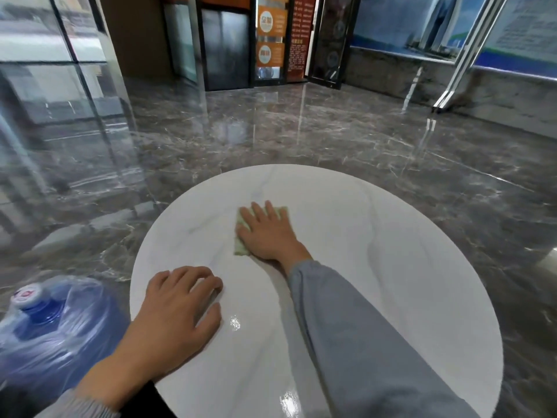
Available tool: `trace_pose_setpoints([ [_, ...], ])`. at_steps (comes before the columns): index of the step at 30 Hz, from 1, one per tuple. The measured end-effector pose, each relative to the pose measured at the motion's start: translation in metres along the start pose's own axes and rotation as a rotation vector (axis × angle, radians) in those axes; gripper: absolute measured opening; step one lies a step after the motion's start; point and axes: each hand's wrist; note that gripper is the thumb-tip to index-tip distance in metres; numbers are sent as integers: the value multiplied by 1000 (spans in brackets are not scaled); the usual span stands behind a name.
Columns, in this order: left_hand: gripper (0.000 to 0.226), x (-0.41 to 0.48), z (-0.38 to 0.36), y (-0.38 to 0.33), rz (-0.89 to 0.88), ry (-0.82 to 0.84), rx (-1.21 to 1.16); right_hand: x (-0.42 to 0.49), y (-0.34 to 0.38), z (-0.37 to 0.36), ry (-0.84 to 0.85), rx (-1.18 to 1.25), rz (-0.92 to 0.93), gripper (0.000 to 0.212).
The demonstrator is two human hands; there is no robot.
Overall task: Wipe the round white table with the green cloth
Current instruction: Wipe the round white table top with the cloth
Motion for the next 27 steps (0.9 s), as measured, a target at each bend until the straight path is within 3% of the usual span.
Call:
trace_pose_setpoints([
  [2,29,11,1,10,-77,40,4,6,27,-1,22,2,94,63],
  [5,32,35,5,26,-132,135,-11,1,6,7,2,49,79,63],
  [13,41,79,-10,-2,-155,154,-32,-66,-232,39,-148,133,-515,62],
  [18,42,80,-12,-1,-158,140,-65,-109,-333,48,-144,230,-739,67],
  [22,38,79,-16,-3,-156,114,-57,-71,-324,55,-100,214,-740,68],
  [27,35,79,-20,-1,-155,109,-69,22,-211,56,-74,85,-394,62],
])
Point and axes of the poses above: each hand's wrist, its own x-axis towards the middle knuckle, its own z-axis out of the back of the hand, y = z × x, and after that the axes turned 8 degrees about y, right-handed
